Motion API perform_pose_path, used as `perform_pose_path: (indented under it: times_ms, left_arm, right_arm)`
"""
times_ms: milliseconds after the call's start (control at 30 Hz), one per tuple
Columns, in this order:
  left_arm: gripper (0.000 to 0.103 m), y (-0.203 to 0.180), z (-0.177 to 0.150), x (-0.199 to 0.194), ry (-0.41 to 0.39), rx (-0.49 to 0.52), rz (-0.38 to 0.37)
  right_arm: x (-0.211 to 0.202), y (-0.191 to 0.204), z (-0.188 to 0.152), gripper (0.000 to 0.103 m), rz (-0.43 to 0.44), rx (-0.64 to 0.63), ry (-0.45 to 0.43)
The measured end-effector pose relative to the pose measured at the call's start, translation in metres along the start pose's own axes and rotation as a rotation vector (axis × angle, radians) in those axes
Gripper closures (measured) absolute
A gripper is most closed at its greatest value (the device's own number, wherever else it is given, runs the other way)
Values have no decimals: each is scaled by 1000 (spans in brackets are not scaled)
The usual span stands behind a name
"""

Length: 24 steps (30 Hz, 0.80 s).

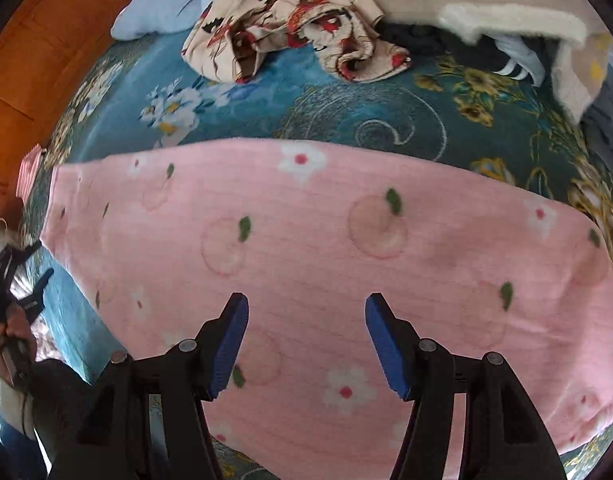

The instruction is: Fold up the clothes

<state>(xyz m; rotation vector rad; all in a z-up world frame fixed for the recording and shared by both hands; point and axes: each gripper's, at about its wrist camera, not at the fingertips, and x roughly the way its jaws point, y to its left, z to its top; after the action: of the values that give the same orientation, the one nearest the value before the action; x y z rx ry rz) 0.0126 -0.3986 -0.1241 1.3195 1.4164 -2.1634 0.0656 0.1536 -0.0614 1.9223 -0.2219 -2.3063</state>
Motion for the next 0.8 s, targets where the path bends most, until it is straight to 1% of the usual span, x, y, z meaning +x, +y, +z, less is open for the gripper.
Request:
perform_pose_path:
  times_ms: [33,67,100,167,200,267,333,467,533,567,667,733,800]
  left_arm:
    - [50,-1,4,1,-14,11,17]
    - [63,-4,5,0,-32,29,13]
    - [82,-11,5,2,-37,64,21]
    - [90,-27,3,8,-38,142,48]
    - [93,-35,-1,10,-34,183,60]
    - [94,-57,-14,13,-42,269,77]
    - [97,-86,-32,13,-68,387,97]
    - [97,-135,-71,14,-79,591,96]
    - [97,-150,-86,19,-77,692,118]
    - [97,-154,-89,21,-80,719,125]
    - [97,-135,-71,18,-71,614,98]
    - [97,-111,-47,14,-86,516,113]
    - [97,-84,-20,6,-120,428,128]
  right_arm:
    - [2,3,0,41,-17,-20,6]
    - [4,6,-1,41,-32,-37,13]
    - [6,7,-2,41,-41,-44,25]
    - [11,4,-4,41,-54,-46,51]
    - [13,2,-4,41,-60,-42,63]
    - [17,0,-6,41,-69,-31,86]
    - [21,-2,-7,41,-72,-21,106]
    - [24,3,-6,41,-81,-33,122]
    - [28,6,-6,41,-85,-44,138]
    - [30,7,-7,41,-86,-49,144]
    - [33,11,-9,41,-86,-65,153]
    - [32,12,-10,41,-82,-77,151]
    - [32,10,-11,41,-82,-73,152]
